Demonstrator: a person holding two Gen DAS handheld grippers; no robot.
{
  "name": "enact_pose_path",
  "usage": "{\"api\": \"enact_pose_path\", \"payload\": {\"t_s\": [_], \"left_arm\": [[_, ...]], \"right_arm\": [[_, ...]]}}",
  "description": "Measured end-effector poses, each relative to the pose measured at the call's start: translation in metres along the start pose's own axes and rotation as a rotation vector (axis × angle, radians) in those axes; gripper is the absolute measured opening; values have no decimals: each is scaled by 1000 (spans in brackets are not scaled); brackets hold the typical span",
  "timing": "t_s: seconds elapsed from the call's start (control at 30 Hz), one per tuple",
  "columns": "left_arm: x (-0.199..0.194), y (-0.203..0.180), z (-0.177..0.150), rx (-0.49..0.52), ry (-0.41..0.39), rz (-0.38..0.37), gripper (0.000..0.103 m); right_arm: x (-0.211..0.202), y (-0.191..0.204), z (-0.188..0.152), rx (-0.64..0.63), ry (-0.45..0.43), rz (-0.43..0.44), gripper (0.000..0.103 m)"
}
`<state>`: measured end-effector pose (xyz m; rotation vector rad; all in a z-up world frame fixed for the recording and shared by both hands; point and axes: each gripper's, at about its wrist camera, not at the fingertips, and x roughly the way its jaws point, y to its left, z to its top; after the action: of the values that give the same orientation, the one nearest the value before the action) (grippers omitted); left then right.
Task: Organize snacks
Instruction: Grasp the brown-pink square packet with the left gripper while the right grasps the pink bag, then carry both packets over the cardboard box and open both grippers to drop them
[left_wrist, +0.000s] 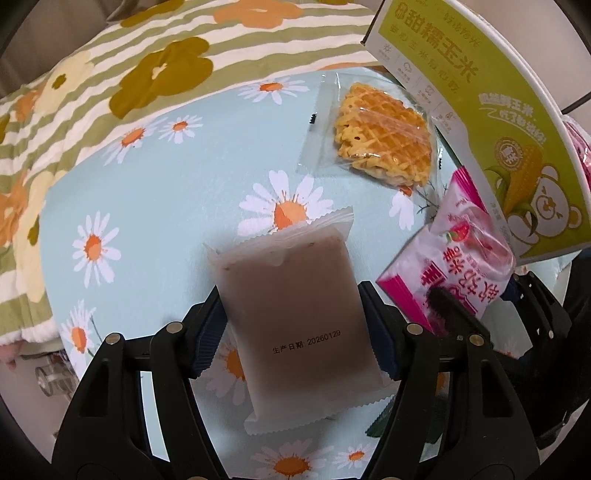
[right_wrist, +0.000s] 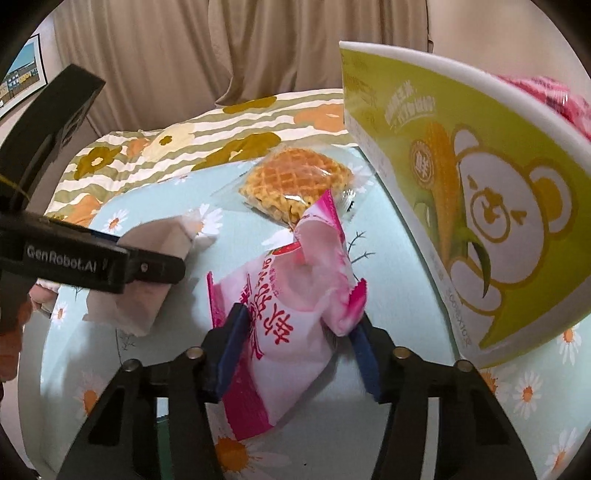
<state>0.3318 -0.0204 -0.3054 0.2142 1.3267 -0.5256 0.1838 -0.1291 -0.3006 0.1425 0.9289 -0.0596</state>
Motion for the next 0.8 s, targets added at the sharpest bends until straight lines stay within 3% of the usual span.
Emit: {"api": "enact_pose_path", "payload": {"t_s": [0.23,0.53,0.8], "left_arm": [[-35,5,-1,-24,-52,-8,65],[-116,-1,17,-17,-185,4,65],[-174,-39,42,16,-282,25,65]], "right_arm": [[-21,11,13,-15,-25,5,38],[-96,16,53,-29,-150,26,38],[-158,-18,103,12,-269,71,38]]}}
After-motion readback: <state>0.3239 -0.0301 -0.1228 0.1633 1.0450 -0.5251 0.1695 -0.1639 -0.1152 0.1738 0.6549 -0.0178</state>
